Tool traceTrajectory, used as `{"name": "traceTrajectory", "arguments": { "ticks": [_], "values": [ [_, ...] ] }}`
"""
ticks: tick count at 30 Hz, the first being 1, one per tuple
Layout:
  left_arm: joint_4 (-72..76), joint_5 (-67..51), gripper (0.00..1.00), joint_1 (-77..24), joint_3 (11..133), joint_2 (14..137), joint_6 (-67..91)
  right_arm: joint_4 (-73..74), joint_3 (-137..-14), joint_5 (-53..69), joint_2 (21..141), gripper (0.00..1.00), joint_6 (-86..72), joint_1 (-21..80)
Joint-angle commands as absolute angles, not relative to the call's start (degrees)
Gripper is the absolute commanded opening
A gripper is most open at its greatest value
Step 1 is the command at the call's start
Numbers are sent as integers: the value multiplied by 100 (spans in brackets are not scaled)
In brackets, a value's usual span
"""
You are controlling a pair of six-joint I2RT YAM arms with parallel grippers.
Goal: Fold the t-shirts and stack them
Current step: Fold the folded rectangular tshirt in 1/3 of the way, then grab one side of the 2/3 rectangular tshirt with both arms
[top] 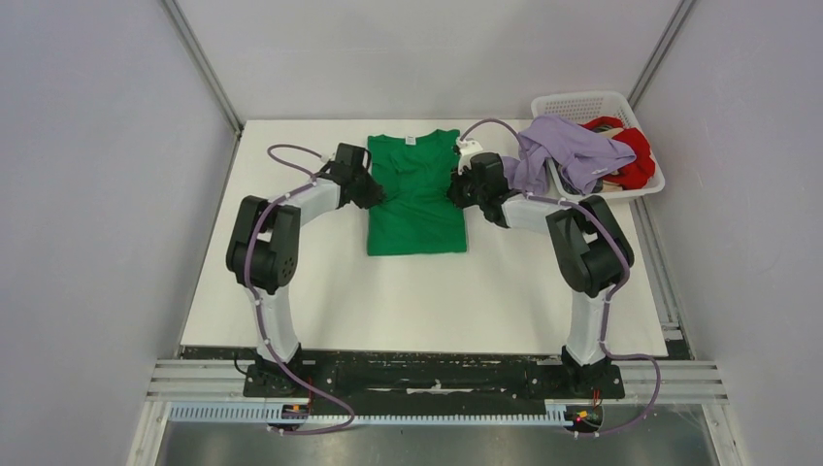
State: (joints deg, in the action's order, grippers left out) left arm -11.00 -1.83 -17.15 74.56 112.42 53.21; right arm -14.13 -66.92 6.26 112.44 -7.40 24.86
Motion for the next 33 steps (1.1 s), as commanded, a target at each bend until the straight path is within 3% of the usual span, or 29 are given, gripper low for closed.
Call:
{"name": "traceTrajectory", "arguments": {
  "ticks": [1, 4, 6, 9, 10, 11, 16, 22, 27, 33],
  "values": [
    [-982, -98, 40, -1629, 7816, 11359, 5216, -1727, -7172, 719, 11479, 22, -694, 2382],
    [-982, -60, 69, -1563, 8023, 11407, 5186, -1600, -7574, 656, 11723, 45, -872, 2271],
    [-1044, -101, 76, -1493, 8202, 11422, 5177, -1324, -7839, 687, 11810, 61, -972, 2204],
    [-1045, -206, 99, -1459, 8279, 11279, 5106, -1195, -7794, 680, 11606, 77, -917, 2188],
    [-1022, -255, 100, -1466, 8247, 11171, 5056, -1210, -7671, 665, 11492, 91, -897, 2190],
    [-1023, -328, 100, -1468, 8206, 11079, 4987, -1213, -7514, 601, 11326, 98, -894, 2188],
    [-1089, -718, 100, -1548, 7354, 10295, 4792, -1281, -6365, 564, 10362, 98, -1066, 2188],
    [-1108, -526, 100, -1898, 5433, 8915, 4675, -1919, -4475, 1452, 9066, 98, -1217, 2290],
    [-990, -474, 100, -1906, 4535, 8456, 4649, -2337, -3457, 2185, 8556, 98, -951, 2336],
    [-913, -503, 86, -1904, 4363, 8681, 4653, -2272, -3236, 2218, 8609, 97, -790, 2346]
  ]
}}
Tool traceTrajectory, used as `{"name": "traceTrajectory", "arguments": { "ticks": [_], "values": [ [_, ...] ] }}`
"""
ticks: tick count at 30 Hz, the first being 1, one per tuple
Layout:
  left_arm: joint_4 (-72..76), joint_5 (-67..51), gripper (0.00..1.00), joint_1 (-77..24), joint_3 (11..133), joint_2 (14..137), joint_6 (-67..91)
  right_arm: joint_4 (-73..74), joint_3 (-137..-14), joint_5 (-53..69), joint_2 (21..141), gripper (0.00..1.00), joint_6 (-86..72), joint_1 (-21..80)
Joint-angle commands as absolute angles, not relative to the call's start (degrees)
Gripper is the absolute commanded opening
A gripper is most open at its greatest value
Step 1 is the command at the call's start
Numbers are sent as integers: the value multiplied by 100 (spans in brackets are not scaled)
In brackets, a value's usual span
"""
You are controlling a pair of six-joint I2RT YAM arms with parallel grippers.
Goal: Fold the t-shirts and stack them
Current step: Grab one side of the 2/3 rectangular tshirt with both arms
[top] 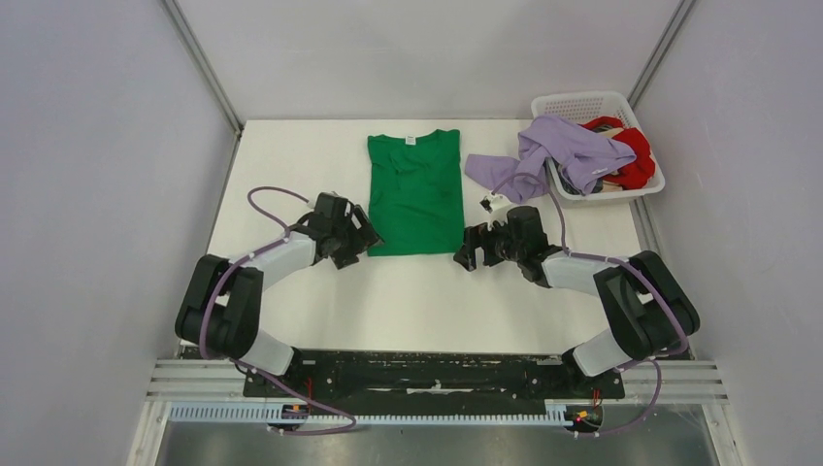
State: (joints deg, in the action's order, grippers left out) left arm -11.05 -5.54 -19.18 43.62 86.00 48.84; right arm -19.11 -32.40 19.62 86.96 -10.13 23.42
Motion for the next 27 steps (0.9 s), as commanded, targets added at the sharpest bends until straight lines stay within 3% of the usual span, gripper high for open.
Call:
{"name": "traceTrajectory", "arguments": {
  "ticks": [1, 5, 10, 21, 24, 27],
  "values": [
    [-887, -501, 83, -1896, 4369, 8772, 4656, -2276, -3247, 2218, 8655, 96, -766, 2344],
    [-909, -569, 66, -1896, 4447, 9086, 4670, -2224, -3313, 2215, 8900, 91, -766, 2346],
    [-917, -424, 53, -1894, 4477, 9326, 4636, -2233, -3327, 2276, 9039, 86, -759, 2348],
    [-906, -503, 14, -1898, 4482, 9597, 4579, -2246, -3614, 2295, 9558, 63, -569, 2361],
    [-914, -511, 2, -1894, 4516, 9652, 4584, -2279, -3752, 2325, 9741, 55, -539, 2406],
    [-880, -518, 2, -1898, 4528, 9654, 4568, -2233, -3882, 2432, 9906, 38, -526, 2461]
  ]
}}
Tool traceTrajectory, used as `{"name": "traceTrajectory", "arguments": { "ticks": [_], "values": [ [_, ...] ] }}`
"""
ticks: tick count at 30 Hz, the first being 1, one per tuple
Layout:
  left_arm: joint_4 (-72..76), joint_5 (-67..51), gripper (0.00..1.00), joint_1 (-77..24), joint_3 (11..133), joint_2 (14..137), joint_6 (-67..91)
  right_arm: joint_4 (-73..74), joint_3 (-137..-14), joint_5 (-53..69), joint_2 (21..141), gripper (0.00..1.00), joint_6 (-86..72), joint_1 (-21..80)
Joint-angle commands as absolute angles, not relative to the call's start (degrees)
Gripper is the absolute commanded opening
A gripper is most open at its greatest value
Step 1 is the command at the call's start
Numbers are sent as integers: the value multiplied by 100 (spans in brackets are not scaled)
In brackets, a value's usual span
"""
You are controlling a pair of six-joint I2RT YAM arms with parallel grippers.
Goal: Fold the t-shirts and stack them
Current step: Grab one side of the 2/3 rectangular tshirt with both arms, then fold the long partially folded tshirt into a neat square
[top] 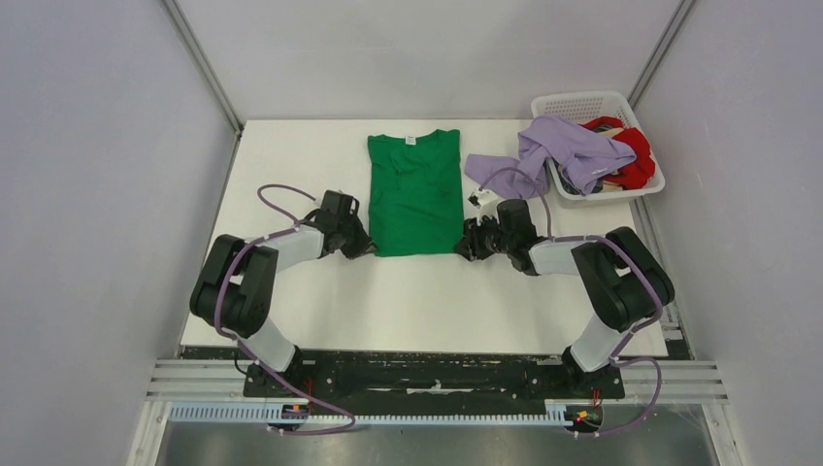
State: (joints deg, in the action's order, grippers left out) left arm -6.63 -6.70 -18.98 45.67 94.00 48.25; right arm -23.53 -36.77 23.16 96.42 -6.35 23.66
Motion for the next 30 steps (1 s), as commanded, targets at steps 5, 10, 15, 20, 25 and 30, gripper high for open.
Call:
{"name": "traceTrajectory", "arguments": {
  "ticks": [5, 10, 15, 20, 25, 30],
  "values": [
    [-937, -576, 2, -1896, 4411, 9370, 4568, -2114, -3813, 2393, 9756, 0, -508, 2617],
    [-1442, -518, 2, -1921, 3906, 8259, 4563, -2113, -3141, 2700, 8759, 0, -834, 2725],
    [-2237, -527, 2, -2106, 3265, 6688, 4737, -1695, -2455, 2961, 7576, 0, -931, 3163],
    [-3253, -567, 2, -2317, 2964, 4794, 5001, -1101, -2059, 2959, 6357, 0, -883, 3861],
    [-4026, -846, 2, -2356, 3158, 3492, 5132, -784, -1962, 3114, 5271, 0, -1099, 4083],
    [-4156, -770, 2, -2355, 3576, 3140, 5010, -517, -2326, 2836, 4902, 0, -1230, 4083]
  ]
}}
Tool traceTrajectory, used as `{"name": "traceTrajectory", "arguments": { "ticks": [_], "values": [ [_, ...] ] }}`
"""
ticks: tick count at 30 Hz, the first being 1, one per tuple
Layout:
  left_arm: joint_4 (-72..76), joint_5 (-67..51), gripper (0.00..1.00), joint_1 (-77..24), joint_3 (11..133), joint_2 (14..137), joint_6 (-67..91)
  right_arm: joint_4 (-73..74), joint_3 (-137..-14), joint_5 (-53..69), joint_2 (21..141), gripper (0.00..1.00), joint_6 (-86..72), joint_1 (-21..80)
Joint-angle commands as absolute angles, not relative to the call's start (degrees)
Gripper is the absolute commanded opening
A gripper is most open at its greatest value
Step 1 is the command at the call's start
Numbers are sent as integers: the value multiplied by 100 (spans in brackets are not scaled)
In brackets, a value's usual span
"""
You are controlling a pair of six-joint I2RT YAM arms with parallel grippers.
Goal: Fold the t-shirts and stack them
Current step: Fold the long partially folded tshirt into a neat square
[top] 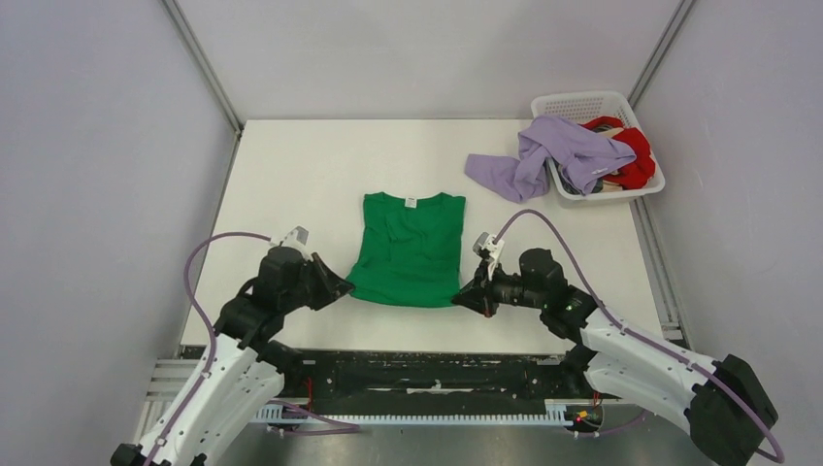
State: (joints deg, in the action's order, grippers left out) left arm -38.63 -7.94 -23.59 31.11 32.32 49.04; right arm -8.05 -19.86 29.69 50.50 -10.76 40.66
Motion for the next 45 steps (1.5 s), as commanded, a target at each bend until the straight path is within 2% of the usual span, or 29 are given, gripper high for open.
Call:
{"name": "traceTrajectory", "arguments": {
  "ticks": [1, 8, 16, 27, 35, 45],
  "values": [
    [-4145, -665, 2, -2362, 3717, 3236, 4957, -411, -2455, 2734, 4931, 0, -1231, 4078],
    [-3086, -390, 2, -2353, 4228, 4408, 4891, -253, -3378, 2002, 5581, 0, -1090, 3900],
    [-2142, 271, 2, -2281, 5175, 6055, 4603, -380, -3973, 1722, 6370, 0, -1115, 3060],
    [-1837, 489, 2, -1840, 6548, 8253, 4236, -834, -5033, 1896, 7933, 0, -967, 2415],
    [-1576, 367, 2, -1541, 7135, 9414, 4287, -1146, -5767, 2149, 9182, 0, -1070, 2158],
    [-1611, 259, 2, -1440, 7976, 10609, 4393, -1572, -6192, 2031, 10140, 0, -1307, 1983]
  ]
}}
